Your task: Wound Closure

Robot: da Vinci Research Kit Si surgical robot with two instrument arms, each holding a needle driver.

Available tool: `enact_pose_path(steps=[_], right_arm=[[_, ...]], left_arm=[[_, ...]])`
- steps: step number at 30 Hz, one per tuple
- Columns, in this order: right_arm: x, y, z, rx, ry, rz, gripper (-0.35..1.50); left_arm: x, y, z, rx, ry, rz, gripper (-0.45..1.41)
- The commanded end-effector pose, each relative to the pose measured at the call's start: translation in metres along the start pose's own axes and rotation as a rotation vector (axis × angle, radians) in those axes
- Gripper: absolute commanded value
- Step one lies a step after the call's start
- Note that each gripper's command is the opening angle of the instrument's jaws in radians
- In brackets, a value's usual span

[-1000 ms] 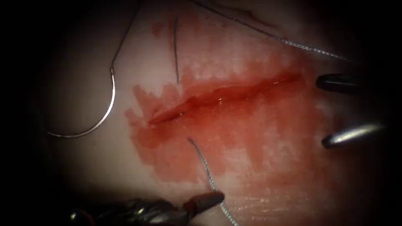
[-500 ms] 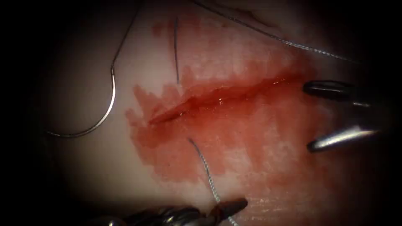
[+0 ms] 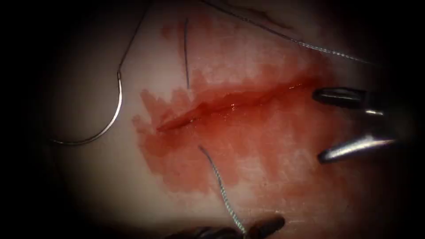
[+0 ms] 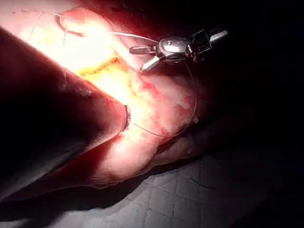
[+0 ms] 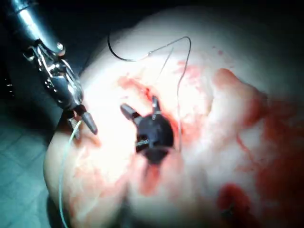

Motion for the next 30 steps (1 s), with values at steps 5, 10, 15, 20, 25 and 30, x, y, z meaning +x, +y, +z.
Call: enact_pose_path(steps=[5,10,15,20,25,30], right_arm=[[-0.0002,0.0002,0.0010,0.002,0.005,-0.003,0.88],[-0.0008,0.0005,0.0013,-0.002,0.003,-0.007,0.84],[-0.0015,0.0003,0.0032,0.030,0.025,-0.047,0.74],[-0.0022,-0.0001,0.0077,0.087,0.086,-0.323,0.62],[-0.0027,-0.0016,0.0117,0.112,0.120,-0.463,0.44],[-0.0018,-0.0031,0.0132,0.136,0.156,-0.545,0.34]], left_arm=[[0.0004,0.0002,-0.0005,0.012,0.075,0.042,-0.35],[-0.0009,-0.0012,-0.0029,-0.001,0.123,0.088,-0.35],[-0.0028,-0.0026,-0.0055,-0.016,0.144,0.095,-0.35],[-0.0039,-0.0035,-0.0069,-0.020,0.169,0.167,-0.35],[-0.0044,-0.0040,-0.0070,-0.031,0.217,0.194,-0.35],[-0.0051,-0.0055,-0.0072,-0.047,0.290,0.228,-0.35]])
